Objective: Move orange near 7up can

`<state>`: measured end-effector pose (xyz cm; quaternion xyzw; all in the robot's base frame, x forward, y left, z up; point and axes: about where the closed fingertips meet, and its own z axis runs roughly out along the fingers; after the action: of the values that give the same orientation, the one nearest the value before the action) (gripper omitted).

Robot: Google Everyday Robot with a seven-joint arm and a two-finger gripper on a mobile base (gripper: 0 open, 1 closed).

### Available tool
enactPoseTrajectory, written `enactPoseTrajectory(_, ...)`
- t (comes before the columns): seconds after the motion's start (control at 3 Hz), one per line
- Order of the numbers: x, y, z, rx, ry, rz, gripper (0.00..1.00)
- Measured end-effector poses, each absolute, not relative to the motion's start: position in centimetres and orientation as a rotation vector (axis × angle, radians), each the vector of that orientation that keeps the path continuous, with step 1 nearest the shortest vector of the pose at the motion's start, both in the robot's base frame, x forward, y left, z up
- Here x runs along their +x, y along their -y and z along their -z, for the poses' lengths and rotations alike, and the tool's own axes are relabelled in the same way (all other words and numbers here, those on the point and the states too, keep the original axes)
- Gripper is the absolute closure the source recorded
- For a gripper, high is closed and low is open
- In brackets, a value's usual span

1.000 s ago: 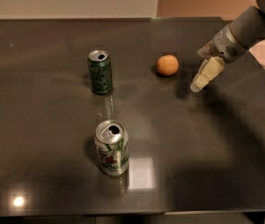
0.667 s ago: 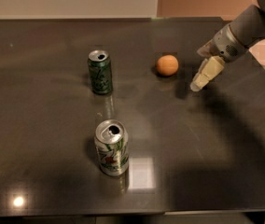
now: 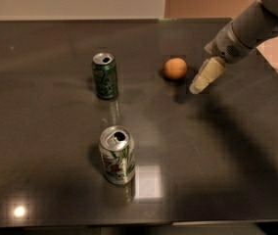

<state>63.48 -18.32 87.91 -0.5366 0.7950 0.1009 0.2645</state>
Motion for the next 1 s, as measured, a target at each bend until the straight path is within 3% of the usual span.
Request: enactPoseTrajectory(1.0,64.8,14.0,-87.8,-1.416,-2.148,-0.248,0.0)
